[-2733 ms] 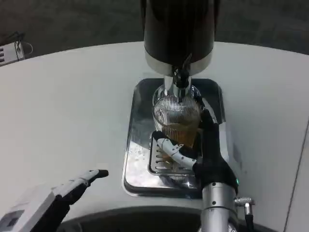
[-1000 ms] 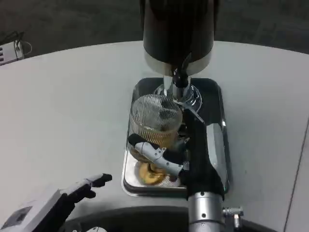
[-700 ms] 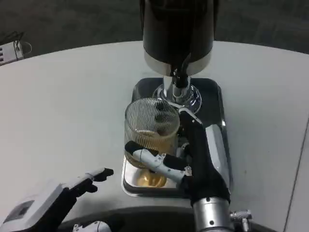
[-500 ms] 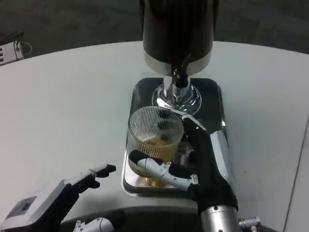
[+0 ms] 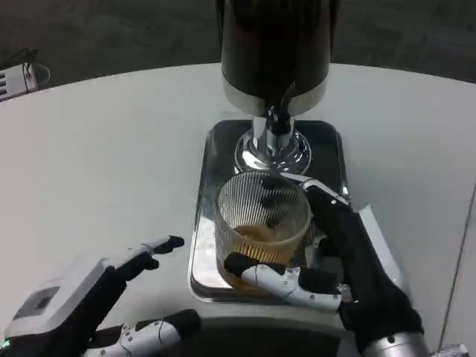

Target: Grasp the cup under the faucet to collect the drink, then remove the cup.

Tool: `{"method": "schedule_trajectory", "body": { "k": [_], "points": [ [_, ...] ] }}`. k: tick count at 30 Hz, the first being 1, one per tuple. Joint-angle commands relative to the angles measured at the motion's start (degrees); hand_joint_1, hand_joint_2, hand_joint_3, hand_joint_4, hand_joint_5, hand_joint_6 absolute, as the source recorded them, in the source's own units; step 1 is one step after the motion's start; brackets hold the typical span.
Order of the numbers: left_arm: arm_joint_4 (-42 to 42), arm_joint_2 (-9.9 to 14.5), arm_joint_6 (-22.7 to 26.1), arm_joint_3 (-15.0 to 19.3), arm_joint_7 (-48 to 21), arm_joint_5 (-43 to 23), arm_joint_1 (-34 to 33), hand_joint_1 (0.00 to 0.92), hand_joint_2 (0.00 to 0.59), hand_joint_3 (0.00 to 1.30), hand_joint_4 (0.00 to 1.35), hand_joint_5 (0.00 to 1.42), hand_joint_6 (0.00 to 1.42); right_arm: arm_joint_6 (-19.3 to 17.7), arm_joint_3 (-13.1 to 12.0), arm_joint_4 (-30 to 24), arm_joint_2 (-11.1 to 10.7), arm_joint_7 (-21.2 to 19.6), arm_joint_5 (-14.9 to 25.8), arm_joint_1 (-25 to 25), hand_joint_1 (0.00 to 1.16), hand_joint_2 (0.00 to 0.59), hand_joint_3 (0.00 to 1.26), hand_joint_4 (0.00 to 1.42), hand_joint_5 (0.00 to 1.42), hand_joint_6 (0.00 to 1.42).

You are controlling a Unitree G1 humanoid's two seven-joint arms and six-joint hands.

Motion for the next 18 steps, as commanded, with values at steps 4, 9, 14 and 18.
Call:
{"method": "schedule_trajectory", "body": {
  "k": [4,9,14,18],
  "points": [
    [-2.0,1.4,-2.8,-0.7,-0.1,1.0,0.2,0.000,0.098,0.20,0.15,0.24,0.24,-1.9,-5.3,-9.8,-5.8,7.9,4.0,3.4,0.93,0.260,1.25,1.42,1.42,1.42],
    [-4.6,1.7,-3.7,-1.1,0.0,2.6,1.3,0.000,0.099,0.19,0.12,0.20,0.22,-4.1,-9.1,-13.0,-9.9,11.2,5.6,6.4,0.93,0.260,1.25,1.42,1.42,1.42],
    [-7.3,1.4,-3.7,-1.5,-0.1,3.9,2.8,0.000,0.090,0.18,0.08,0.16,0.21,-5.8,-12.6,-15.1,-12.8,13.6,7.4,9.0,0.93,0.260,1.25,1.42,1.42,1.42],
    [-9.4,1.2,-3.5,-1.7,-0.1,4.8,4.1,0.000,0.090,0.17,0.07,0.14,0.20,-6.1,-14.8,-16.7,-13.9,14.9,8.6,10.1,0.93,0.260,1.25,1.42,1.42,1.42]
  ]
}}
